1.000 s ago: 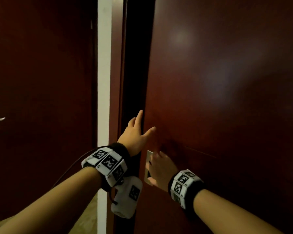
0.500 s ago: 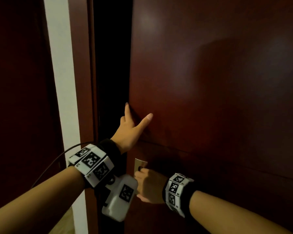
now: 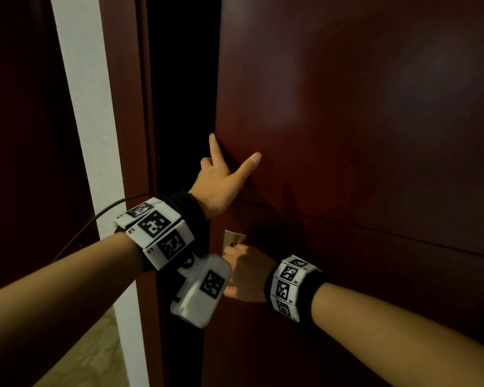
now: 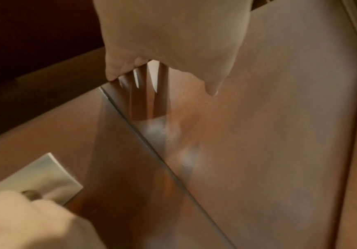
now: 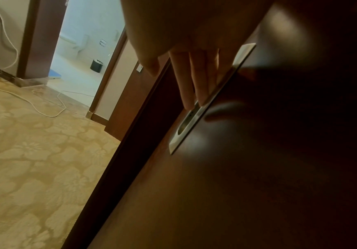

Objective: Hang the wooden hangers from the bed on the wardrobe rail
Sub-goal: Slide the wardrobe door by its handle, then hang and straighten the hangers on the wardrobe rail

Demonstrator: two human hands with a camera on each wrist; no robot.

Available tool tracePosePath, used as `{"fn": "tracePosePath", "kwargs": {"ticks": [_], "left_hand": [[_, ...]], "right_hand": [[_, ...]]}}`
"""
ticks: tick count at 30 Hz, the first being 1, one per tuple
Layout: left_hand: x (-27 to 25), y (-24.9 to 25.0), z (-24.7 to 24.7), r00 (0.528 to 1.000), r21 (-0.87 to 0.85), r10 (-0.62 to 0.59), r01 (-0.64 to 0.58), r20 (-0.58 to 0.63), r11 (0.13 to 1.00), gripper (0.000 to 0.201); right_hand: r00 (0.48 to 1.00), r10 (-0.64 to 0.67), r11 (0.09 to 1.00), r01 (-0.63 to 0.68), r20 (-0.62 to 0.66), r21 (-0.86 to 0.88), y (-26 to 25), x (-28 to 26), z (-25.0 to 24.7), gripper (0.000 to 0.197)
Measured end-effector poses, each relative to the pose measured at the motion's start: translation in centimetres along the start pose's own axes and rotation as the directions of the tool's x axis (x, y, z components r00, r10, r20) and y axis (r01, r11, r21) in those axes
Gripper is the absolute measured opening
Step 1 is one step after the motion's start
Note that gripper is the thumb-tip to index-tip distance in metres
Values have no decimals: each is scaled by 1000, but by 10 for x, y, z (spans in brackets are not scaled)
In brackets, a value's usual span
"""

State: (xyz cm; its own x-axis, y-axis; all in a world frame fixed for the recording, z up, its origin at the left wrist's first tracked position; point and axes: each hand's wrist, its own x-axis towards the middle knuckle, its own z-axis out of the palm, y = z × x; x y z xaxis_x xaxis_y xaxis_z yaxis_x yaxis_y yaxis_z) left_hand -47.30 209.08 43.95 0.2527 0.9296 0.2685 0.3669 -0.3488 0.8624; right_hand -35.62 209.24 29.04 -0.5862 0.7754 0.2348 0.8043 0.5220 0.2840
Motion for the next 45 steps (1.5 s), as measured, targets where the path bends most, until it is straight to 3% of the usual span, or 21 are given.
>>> {"fn": "tracePosePath", "kwargs": {"ticks": [5, 7, 14, 17, 21, 26, 30, 37, 41, 45], "left_hand": [[-4, 9, 8, 1000, 20, -16, 16, 22, 1000, 96], [-7, 11, 13, 999, 13, 2, -3, 47, 1000, 96], [-19, 26, 41, 992, 0, 68, -69, 109, 998, 98], [-25, 34, 54, 984, 11, 89, -92, 156, 996, 98], [-32, 43, 70, 972, -5, 121, -123, 201, 992, 95], [-43, 59, 91, 948, -36, 150, -146, 280, 989, 93], [-52, 71, 106, 926, -60, 164, -153, 340, 986, 92], [-63, 89, 127, 871, -108, 182, -148, 456, 983, 90], [-60, 95, 138, 819, -105, 184, -151, 544, 983, 93], [-58, 104, 144, 769, -88, 192, -174, 610, 981, 93]], "right_hand": [[988, -144, 989, 141, -54, -53, 6, -15, -1, 47], [988, -145, 986, 140, -54, -86, 8, -24, -5, 51], [996, -63, 987, 73, 69, -144, 14, -62, -25, 62], [999, -9, 981, 18, 46, -194, 20, -78, -26, 60], [992, 20, 988, -1, 124, -153, 27, -101, -29, 64], [996, 87, 972, -80, 21, -222, 33, -134, -37, 57], [988, 142, 968, -125, 62, -219, 37, -158, -44, 57], [940, 306, 945, -280, 150, -171, 45, -197, -54, 56], [889, 425, 890, -377, 170, -256, 51, -214, -57, 56], [835, 515, 852, -473, 193, -224, 58, -218, -64, 79]]}}
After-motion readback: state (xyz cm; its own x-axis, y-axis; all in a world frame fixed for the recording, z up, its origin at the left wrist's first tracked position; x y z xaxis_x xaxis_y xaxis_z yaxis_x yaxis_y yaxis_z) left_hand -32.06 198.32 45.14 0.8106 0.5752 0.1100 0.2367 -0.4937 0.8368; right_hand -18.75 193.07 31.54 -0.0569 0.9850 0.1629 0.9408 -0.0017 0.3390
